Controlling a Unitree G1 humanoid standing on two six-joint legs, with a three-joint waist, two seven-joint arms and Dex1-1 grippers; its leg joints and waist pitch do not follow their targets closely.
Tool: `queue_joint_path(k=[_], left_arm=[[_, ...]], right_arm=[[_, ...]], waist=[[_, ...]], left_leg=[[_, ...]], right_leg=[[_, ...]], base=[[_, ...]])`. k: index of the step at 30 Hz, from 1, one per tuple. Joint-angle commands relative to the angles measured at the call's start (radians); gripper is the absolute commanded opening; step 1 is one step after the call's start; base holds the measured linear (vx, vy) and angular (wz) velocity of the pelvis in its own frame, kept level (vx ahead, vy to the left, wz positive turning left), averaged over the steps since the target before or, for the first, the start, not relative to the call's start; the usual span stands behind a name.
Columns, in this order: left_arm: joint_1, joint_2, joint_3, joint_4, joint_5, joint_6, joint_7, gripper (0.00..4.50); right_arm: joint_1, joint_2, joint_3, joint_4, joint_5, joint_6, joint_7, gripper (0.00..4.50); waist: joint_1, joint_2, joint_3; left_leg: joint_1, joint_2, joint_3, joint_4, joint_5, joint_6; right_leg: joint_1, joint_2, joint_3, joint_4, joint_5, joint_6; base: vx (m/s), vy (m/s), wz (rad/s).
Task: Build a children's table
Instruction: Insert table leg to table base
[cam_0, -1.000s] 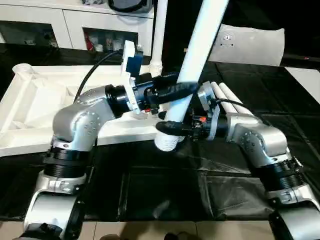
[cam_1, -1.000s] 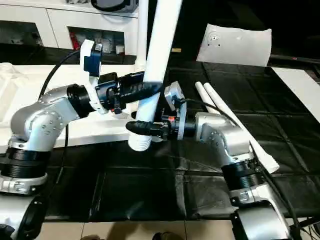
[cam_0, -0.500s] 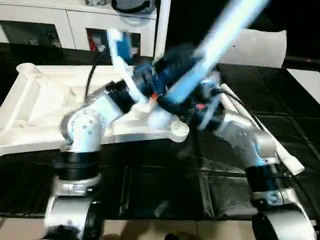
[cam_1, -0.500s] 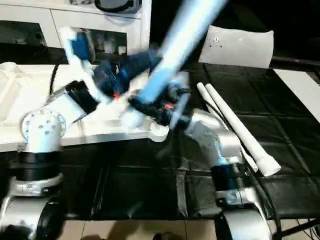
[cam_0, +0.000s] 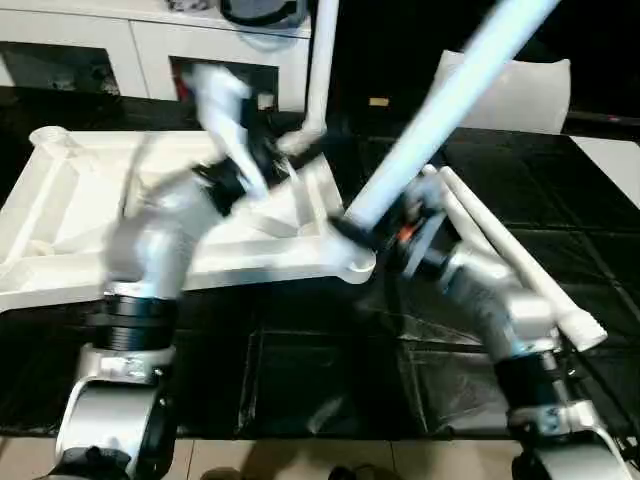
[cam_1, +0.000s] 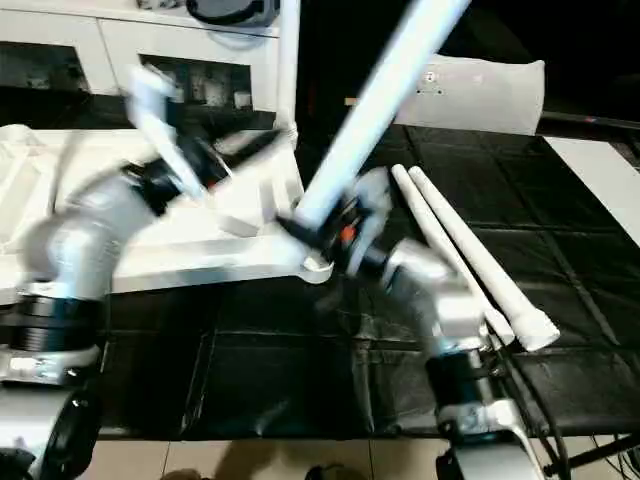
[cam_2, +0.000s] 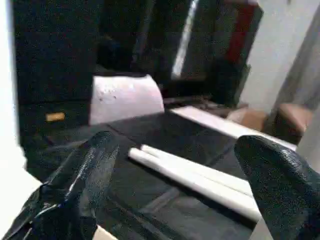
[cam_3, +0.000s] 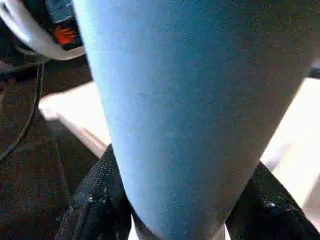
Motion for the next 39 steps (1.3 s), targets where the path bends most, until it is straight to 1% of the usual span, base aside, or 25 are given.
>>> queue_joint_path(k=[1,2,3,4,5,8,10,11,14,15,17,19,21,23,25,26,28,29,30,32,34,36,37,38,39], left_arm=[[-0.008,-0.009,-0.039,-0.027,0.029,-0.023,-0.016,4.5],[-0.009,-0.013,-0.045,-0.033,0.032,-0.027,-0.022,4.5],[-0.016,-0.017,-0.078,-0.075,0.03,-0.031,-0.053,4.5],[-0.016,-0.017,-0.078,-0.075,0.03,-0.031,-0.053,4.5],[-0.016,-0.017,-0.089,-0.093,0.025,-0.032,-0.069,4.5],[-0.007,-0.015,-0.123,-0.178,-0.007,-0.01,-0.118,4.5],[-0.006,-0.011,-0.131,-0.191,-0.001,-0.011,-0.123,4.5],[-0.007,-0.01,-0.131,-0.184,0.009,-0.019,-0.119,4.5],[-0.012,-0.004,-0.122,-0.14,0.051,-0.046,-0.094,4.5],[-0.016,0.004,-0.109,-0.096,0.08,-0.067,-0.068,4.5],[-0.018,0.01,-0.096,-0.06,0.097,-0.086,-0.053,4.5],[-0.019,0.029,-0.073,0.011,0.134,-0.121,-0.021,4.5],[-0.012,0.062,-0.072,0.074,0.173,-0.161,-0.019,4.5],[0.006,0.103,-0.103,0.128,0.221,-0.199,-0.046,4.5],[0.016,0.115,-0.112,0.154,0.234,-0.201,-0.067,4.5],[0.026,0.127,-0.133,0.173,0.243,-0.202,-0.105,4.5],[0.042,0.149,-0.179,0.205,0.264,-0.211,-0.17,4.5],[0.05,0.158,-0.206,0.221,0.274,-0.222,-0.206,4.5],[0.052,0.161,-0.224,0.238,0.282,-0.24,-0.235,4.5],[0.055,0.166,-0.253,0.264,0.286,-0.254,-0.288,4.5],[0.053,0.166,-0.264,0.281,0.289,-0.265,-0.313,4.12],[0.04,0.161,-0.273,0.33,0.305,-0.283,-0.338,4.12],[0.022,0.159,-0.278,0.382,0.319,-0.301,-0.36,3.96],[0.016,0.159,-0.28,0.398,0.325,-0.307,-0.363,3.96],[-0.012,0.16,-0.285,0.468,0.338,-0.331,-0.387,3.79]], right_arm=[[-0.008,-0.018,0.0,-0.01,-0.029,-0.033,-0.009,1.91],[-0.008,-0.018,0.002,-0.006,-0.035,-0.038,-0.009,1.91],[-0.012,-0.02,0.007,0.009,-0.052,-0.052,-0.014,1.91],[-0.012,-0.02,0.007,0.009,-0.052,-0.052,-0.014,1.91],[-0.014,-0.022,0.008,0.014,-0.055,-0.055,-0.017,1.91],[-0.023,-0.024,0.006,0.036,-0.067,-0.066,-0.034,1.91],[-0.028,-0.024,0.004,0.045,-0.072,-0.071,-0.039,1.91],[-0.031,-0.023,0.002,0.05,-0.072,-0.075,-0.042,1.91],[-0.039,-0.016,-0.011,0.058,-0.066,-0.068,-0.052,1.91],[-0.046,-0.012,-0.026,0.067,-0.061,-0.066,-0.067,1.91],[-0.05,-0.011,-0.035,0.075,-0.056,-0.065,-0.073,1.91],[-0.053,-0.011,-0.049,0.085,-0.05,-0.068,-0.088,1.91],[-0.049,-0.015,-0.052,0.091,-0.067,-0.101,-0.105,1.91],[-0.041,-0.018,-0.068,0.083,-0.062,-0.094,-0.122,1.91],[-0.038,-0.021,-0.073,0.085,-0.068,-0.103,-0.133,1.91],[-0.036,-0.022,-0.081,0.09,-0.071,-0.12,-0.145,1.91],[-0.035,-0.026,-0.097,0.099,-0.07,-0.122,-0.17,1.91],[-0.034,-0.028,-0.105,0.104,-0.069,-0.121,-0.181,1.91],[-0.034,-0.03,-0.109,0.106,-0.068,-0.118,-0.189,1.91],[-0.03,-0.032,-0.113,0.105,-0.064,-0.116,-0.192,1.91],[-0.027,-0.032,-0.113,0.1,-0.064,-0.116,-0.192,1.91],[-0.02,-0.031,-0.114,0.091,-0.064,-0.115,-0.192,1.91],[-0.015,-0.03,-0.114,0.085,-0.065,-0.11,-0.193,1.91],[-0.013,-0.03,-0.114,0.082,-0.065,-0.105,-0.193,1.91],[-0.008,-0.029,-0.114,0.073,-0.062,-0.092,-0.194,1.91]], waist=[[0.0,0.012,-0.075],[0.0,0.012,-0.075],[-0.002,0.008,-0.073],[-0.002,0.01,-0.073],[-0.004,0.008,-0.072],[-0.006,0.009,-0.072],[-0.008,0.011,-0.07],[-0.009,0.009,-0.071],[-0.01,0.01,-0.071],[-0.011,0.01,-0.071],[-0.011,0.01,-0.071],[-0.011,0.013,-0.072],[-0.01,0.012,-0.074],[-0.012,0.013,-0.075],[-0.015,0.017,-0.075],[-0.015,0.017,-0.075],[-0.016,0.018,-0.075],[-0.015,0.017,-0.074],[-0.015,0.02,-0.073],[-0.013,0.022,-0.073],[-0.014,0.02,-0.072],[-0.015,0.022,-0.073],[-0.014,0.021,-0.073],[-0.014,0.021,-0.074],[-0.014,0.02,-0.072]], left_leg=[[-0.01,0.037,0.004,-0.068,0.011,0.053],[-0.011,0.036,0.004,-0.068,0.008,0.05],[-0.012,0.036,0.004,-0.069,-0.005,0.048],[-0.013,0.035,0.004,-0.069,-0.007,0.046],[-0.012,0.033,0.005,-0.068,-0.012,0.046],[-0.012,0.035,0.005,-0.068,-0.025,0.046],[-0.01,0.035,0.006,-0.068,-0.03,0.047],[-0.01,0.034,0.006,-0.068,-0.032,0.048],[-0.011,0.033,0.005,-0.069,-0.029,0.052],[-0.011,0.032,0.005,-0.069,-0.032,0.051],[-0.011,0.03,0.005,-0.069,-0.035,0.049],[-0.01,0.031,0.004,-0.069,-0.035,0.046],[-0.011,0.03,0.005,-0.07,-0.026,0.048],[-0.01,0.03,0.003,-0.071,-0.021,0.046],[-0.008,0.032,0.003,-0.071,-0.012,0.043],[-0.009,0.033,0.003,-0.071,-0.007,0.043],[-0.007,0.034,0.005,-0.072,-0.013,0.04],[-0.007,0.033,0.005,-0.073,-0.016,0.041],[-0.007,0.033,0.005,-0.074,-0.024,0.039],[-0.005,0.034,0.005,-0.075,-0.039,0.033],[-0.007,0.034,0.005,-0.076,-0.047,0.03],[-0.007,0.034,0.005,-0.075,-0.054,0.026],[-0.007,0.034,0.005,-0.075,-0.056,0.025],[-0.006,0.032,0.005,-0.075,-0.056,0.026],[-0.007,0.029,0.006,-0.075,-0.058,0.031]], right_leg=[[0.086,-0.082,0.044,-0.062,-0.191,-0.156],[0.086,-0.082,0.045,-0.061,-0.192,-0.157],[0.088,-0.081,0.044,-0.063,-0.212,-0.151],[0.088,-0.082,0.044,-0.063,-0.22,-0.148],[0.086,-0.079,0.045,-0.065,-0.225,-0.147],[0.085,-0.08,0.044,-0.065,-0.243,-0.145],[0.081,-0.077,0.044,-0.067,-0.248,-0.148],[0.082,-0.075,0.044,-0.067,-0.252,-0.147],[0.082,-0.074,0.043,-0.069,-0.257,-0.137],[0.082,-0.075,0.043,-0.07,-0.268,-0.134],[0.081,-0.074,0.042,-0.074,-0.283,-0.127],[0.08,-0.073,0.042,-0.071,-0.276,-0.123],[0.081,-0.072,0.042,-0.071,-0.26,-0.117],[0.083,-0.074,0.043,-0.068,-0.245,-0.112],[0.081,-0.075,0.044,-0.063,-0.218,-0.126],[0.081,-0.076,0.044,-0.062,-0.2,-0.139],[0.08,-0.076,0.045,-0.06,-0.193,-0.152],[0.08,-0.078,0.046,-0.063,-0.199,-0.154],[0.079,-0.078,0.046,-0.063,-0.205,-0.155],[0.08,-0.08,0.047,-0.066,-0.221,-0.154],[0.082,-0.081,0.047,-0.067,-0.229,-0.154],[0.082,-0.08,0.047,-0.069,-0.235,-0.154],[0.083,-0.081,0.047,-0.069,-0.237,-0.153],[0.083,-0.079,0.047,-0.071,-0.242,-0.149],[0.083,-0.077,0.047,-0.076,-0.254,-0.141]], base=[[0.0,0.0,0.0],[0.0,0.0,0.0],[0.0,0.0,0.0],[0.0,0.0,0.0],[0.0,0.0,0.0],[0.0,0.0,0.0],[0.0,0.0,0.0],[0.0,0.0,0.0],[0.0,0.0,0.0],[0.0,0.0,0.0],[0.0,0.0,0.0],[0.0,0.0,0.0],[0.0,0.0,0.0],[0.0,0.0,0.0],[0.0,0.0,0.0],[0.0,0.0,0.0],[0.0,0.0,0.0],[0.0,0.0,0.0],[0.0,0.0,0.0],[0.0,0.0,0.0],[0.0,0.0,0.0],[0.0,0.0,0.0],[0.0,0.0,0.0],[0.0,0.0,0.0],[0.0,0.0,0.0]])
